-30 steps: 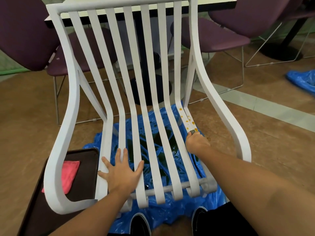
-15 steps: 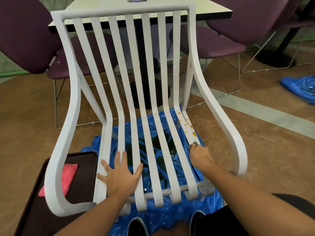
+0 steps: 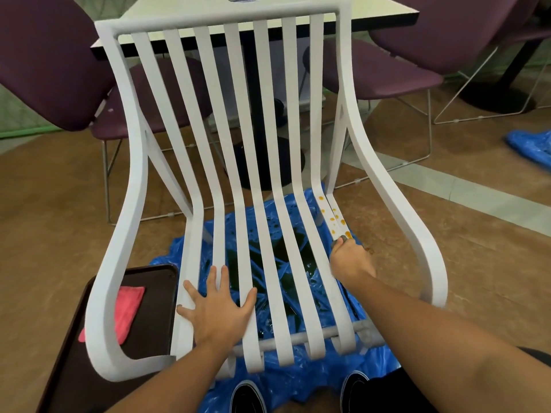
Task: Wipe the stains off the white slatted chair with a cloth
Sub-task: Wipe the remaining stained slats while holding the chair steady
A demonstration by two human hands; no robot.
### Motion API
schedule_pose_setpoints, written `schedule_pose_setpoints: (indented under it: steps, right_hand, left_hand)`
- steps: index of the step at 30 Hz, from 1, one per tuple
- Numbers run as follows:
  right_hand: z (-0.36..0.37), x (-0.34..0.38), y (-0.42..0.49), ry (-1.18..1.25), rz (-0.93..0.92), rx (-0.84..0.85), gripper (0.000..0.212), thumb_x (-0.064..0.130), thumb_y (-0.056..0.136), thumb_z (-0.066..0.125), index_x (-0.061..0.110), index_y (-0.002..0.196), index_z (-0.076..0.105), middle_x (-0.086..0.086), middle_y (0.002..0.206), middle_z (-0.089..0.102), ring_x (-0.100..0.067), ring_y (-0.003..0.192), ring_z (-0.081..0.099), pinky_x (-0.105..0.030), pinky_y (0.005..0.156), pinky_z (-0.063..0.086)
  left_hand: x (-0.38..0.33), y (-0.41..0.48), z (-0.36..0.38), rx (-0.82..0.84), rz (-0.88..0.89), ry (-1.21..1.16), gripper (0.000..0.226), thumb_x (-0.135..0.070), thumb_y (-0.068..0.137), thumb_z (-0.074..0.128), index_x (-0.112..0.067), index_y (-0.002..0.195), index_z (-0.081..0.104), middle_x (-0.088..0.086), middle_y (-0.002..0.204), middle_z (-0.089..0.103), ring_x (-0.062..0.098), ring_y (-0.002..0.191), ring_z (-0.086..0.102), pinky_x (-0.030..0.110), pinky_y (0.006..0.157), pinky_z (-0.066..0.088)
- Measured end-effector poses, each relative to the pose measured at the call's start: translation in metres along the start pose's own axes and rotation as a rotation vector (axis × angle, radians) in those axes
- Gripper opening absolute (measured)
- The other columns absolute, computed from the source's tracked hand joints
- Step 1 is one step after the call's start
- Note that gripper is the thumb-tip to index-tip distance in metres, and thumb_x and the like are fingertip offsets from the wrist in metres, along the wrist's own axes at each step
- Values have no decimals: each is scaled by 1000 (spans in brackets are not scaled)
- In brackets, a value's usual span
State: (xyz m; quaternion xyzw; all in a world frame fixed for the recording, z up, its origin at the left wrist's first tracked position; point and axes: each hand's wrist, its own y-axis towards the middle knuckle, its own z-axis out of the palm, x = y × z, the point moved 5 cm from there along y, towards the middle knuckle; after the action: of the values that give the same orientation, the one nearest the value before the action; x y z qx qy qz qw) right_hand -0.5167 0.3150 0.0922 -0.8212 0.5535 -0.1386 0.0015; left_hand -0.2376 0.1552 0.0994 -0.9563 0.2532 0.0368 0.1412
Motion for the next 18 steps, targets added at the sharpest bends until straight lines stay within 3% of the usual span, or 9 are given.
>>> schedule_pose_setpoints:
  steps: [3, 6, 10, 13, 18]
  right_hand:
    - [-1, -4, -3, 28, 3, -26, 30, 35, 104, 25, 18, 112, 49, -3, 98, 61, -29, 84, 65, -36, 57, 46]
    - [10, -20, -13, 49, -18, -13, 28, 34, 104, 23, 19, 111, 45, -3, 98, 57, -19, 65, 48, -30, 50, 35]
    - [9, -31, -32, 162, 12, -18, 39, 48, 103, 23, 18, 103, 49, -7, 94, 62, -27, 74, 59, -35, 61, 49]
    - [2, -27, -26, 186, 54, -26, 42, 48, 102, 26, 15, 104, 53, -9, 93, 64, -30, 78, 64, -39, 67, 56]
    - [-1, -11, -7, 175, 50, 1, 38, 48, 102, 28, 16, 97, 48, -8, 92, 62, -32, 83, 64, -41, 69, 57]
  left_hand:
    - [0, -1, -1, 5, 0, -4, 93, -87, 85, 21, -38, 161, 0, -10, 170, -2, 46, 152, -9, 74, 112, 15]
    - [0, -2, -2, -5, 5, -7, 93, -87, 85, 21, -37, 162, 1, -9, 170, -1, 46, 152, -8, 74, 112, 15]
    - [1, -1, -2, -11, 8, -2, 93, -87, 85, 21, -38, 161, 3, -9, 170, 0, 47, 151, -8, 74, 111, 17]
    - [-2, -3, -2, -16, 10, -6, 92, -86, 85, 21, -37, 161, 4, -9, 170, 0, 46, 151, -7, 74, 111, 17]
    - [-1, -1, -3, -5, 13, -3, 93, -87, 85, 21, -37, 162, 3, -9, 170, 0, 46, 152, -8, 75, 111, 15]
